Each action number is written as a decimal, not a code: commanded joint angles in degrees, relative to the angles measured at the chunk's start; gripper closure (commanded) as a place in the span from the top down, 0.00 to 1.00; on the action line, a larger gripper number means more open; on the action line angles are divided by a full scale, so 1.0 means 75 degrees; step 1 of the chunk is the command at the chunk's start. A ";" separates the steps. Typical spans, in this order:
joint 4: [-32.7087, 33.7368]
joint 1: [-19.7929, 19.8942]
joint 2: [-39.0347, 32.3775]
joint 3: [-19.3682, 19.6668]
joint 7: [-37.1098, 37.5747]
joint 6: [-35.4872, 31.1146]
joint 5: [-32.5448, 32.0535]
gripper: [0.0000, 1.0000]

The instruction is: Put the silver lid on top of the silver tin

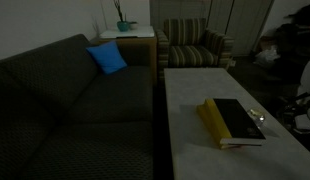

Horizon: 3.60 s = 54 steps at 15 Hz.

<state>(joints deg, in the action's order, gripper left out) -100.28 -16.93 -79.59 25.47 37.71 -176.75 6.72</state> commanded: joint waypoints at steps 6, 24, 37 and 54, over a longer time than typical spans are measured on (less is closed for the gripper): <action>-0.1298 0.0915 0.1444 -0.1093 -0.1806 -0.1603 0.0498 0.44; -0.0773 0.1343 0.1255 -0.1672 -0.3389 -0.0679 0.0387 0.69; 0.0251 0.2182 0.1351 -0.2101 -0.4231 -0.0700 -0.0197 0.44; 0.3584 0.2936 0.0580 -0.2986 -0.4804 0.4529 -0.0861 0.44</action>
<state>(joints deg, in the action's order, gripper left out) -78.14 5.30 -71.69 2.59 0.21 -144.85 -0.46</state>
